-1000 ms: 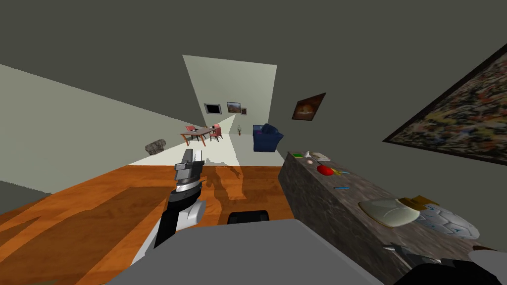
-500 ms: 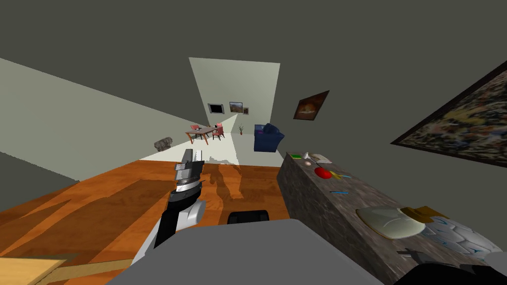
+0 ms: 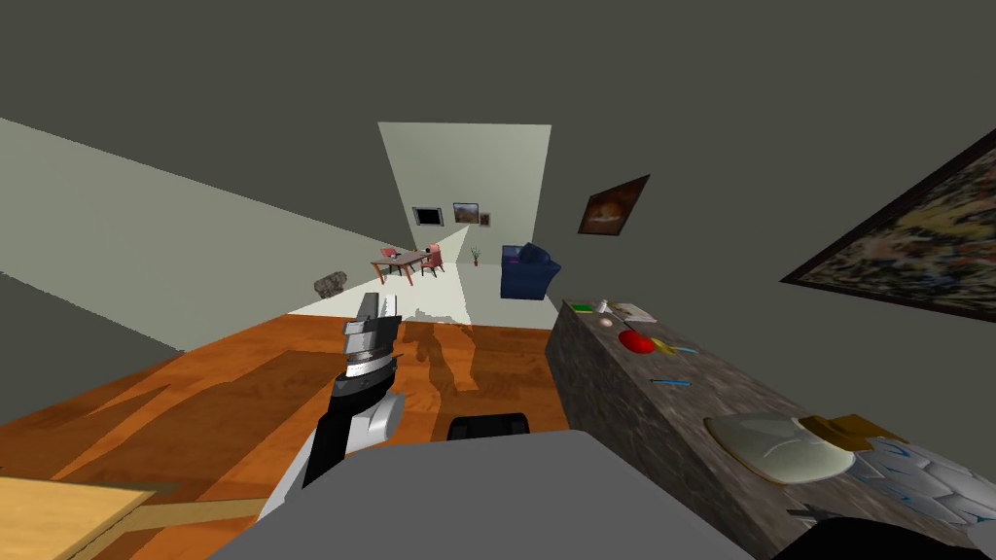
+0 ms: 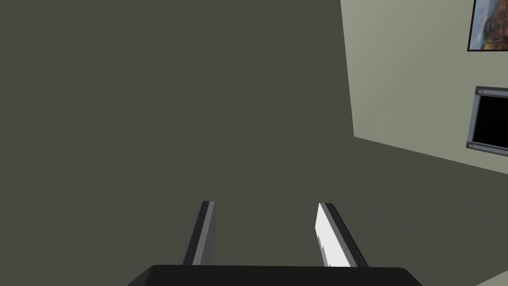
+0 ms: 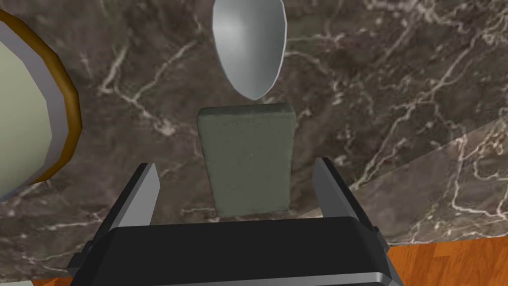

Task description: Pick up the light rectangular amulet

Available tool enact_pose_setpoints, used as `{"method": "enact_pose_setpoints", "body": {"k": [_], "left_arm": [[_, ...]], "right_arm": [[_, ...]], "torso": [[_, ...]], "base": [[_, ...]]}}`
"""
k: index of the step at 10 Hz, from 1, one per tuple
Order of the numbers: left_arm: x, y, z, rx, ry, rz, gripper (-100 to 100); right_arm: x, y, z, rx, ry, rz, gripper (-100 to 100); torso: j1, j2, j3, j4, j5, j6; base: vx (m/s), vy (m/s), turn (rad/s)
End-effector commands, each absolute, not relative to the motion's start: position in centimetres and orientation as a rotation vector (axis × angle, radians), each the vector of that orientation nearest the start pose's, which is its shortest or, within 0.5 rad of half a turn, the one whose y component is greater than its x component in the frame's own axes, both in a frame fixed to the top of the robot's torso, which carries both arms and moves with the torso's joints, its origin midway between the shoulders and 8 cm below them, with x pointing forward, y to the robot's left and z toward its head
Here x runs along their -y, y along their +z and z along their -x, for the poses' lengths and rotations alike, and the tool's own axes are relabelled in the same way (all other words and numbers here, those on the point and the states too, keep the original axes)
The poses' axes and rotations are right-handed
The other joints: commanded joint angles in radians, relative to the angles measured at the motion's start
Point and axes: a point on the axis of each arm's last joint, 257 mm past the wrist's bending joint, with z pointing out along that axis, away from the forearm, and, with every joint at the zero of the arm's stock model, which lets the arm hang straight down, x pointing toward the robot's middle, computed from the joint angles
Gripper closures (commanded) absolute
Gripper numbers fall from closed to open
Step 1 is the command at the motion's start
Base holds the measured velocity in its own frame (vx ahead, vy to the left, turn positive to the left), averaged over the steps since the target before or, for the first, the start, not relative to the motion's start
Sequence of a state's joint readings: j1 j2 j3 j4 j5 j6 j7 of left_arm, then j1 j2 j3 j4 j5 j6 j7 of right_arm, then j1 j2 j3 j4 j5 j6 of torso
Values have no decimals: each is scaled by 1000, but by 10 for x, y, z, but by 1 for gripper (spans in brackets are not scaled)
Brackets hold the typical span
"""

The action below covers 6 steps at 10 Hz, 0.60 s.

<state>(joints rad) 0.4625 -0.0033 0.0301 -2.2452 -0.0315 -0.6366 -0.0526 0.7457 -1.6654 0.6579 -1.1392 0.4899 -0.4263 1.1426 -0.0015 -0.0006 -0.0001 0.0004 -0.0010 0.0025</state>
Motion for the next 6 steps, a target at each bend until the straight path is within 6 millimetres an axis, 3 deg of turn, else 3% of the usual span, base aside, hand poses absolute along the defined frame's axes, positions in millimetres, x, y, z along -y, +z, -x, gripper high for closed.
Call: {"method": "enact_pose_setpoints", "body": {"k": [1, 2, 6], "left_arm": [[-277, 46, -328, -544, -1246, 508, 0], [-277, 46, -328, -544, -1246, 508, 0], [-277, 46, -328, -544, -1246, 508, 0]], "right_arm": [[720, -349, 31, -2498, -237, 2130, -100], [720, -350, 31, -2501, -239, 2128, 100], [720, -349, 32, -2501, -236, 2130, 100]], "torso": [[0, 0, 0, 0, 0, 0], [1, 0, 0, 0, 0, 0], [1, 1, 1, 1, 0, 0]], "base": [[12, -14, 13], [0, -3, -12], [0, 0, 0]]}}
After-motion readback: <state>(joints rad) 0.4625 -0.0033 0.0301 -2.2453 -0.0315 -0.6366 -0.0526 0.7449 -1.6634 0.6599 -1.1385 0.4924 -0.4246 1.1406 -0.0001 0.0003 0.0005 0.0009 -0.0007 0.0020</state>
